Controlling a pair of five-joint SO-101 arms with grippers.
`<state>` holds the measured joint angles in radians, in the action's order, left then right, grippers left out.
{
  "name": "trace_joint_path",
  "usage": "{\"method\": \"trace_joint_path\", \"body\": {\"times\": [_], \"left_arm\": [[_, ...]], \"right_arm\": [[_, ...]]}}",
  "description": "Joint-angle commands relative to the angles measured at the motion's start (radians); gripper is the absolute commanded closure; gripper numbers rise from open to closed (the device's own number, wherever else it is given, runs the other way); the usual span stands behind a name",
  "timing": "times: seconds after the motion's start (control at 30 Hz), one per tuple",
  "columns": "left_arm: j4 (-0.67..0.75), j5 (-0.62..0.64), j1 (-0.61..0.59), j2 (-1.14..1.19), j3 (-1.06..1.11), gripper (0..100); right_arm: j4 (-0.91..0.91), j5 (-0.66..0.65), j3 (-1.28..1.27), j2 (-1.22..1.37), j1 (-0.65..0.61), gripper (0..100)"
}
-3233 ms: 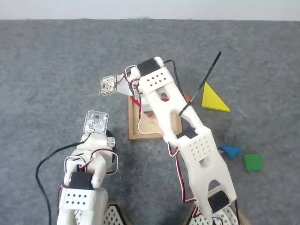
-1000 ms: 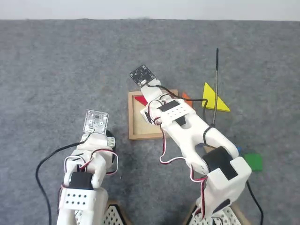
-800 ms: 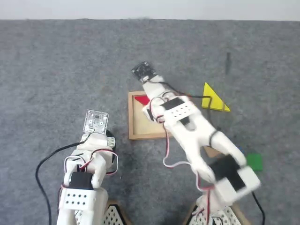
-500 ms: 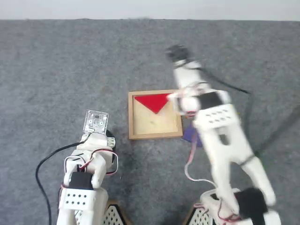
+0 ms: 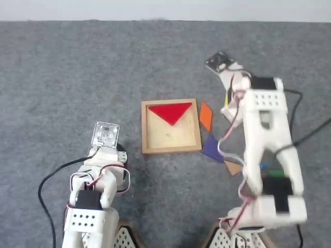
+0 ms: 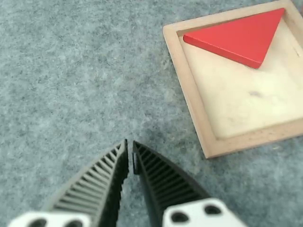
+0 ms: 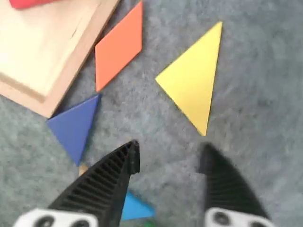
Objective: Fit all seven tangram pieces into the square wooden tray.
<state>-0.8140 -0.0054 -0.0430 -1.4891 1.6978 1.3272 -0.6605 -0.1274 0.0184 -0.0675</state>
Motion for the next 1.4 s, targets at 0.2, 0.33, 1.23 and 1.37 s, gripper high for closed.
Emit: {"method": "trace_joint_path", "body": {"times": [0.2, 0.33, 1.23, 1.37], "left_arm": [[-0.002, 0.006, -0.005, -0.012, -0.008, 98], [-0.002, 0.006, -0.005, -0.012, -0.008, 98], [-0.002, 0.006, -0.005, -0.012, -0.008, 98], [-0.002, 0.006, -0.005, -0.012, -0.008, 98]], "right_arm": [[0.332, -0.04, 0.821, 0.601, 0.004, 54.1], [0.449, -0.031, 1.079, 0.809, -0.021, 54.1], [0.407, 0.017, 1.214, 1.072, -0.004, 54.1], [0.403, 0.017, 1.218, 1.112, -0.007, 54.1]]}}
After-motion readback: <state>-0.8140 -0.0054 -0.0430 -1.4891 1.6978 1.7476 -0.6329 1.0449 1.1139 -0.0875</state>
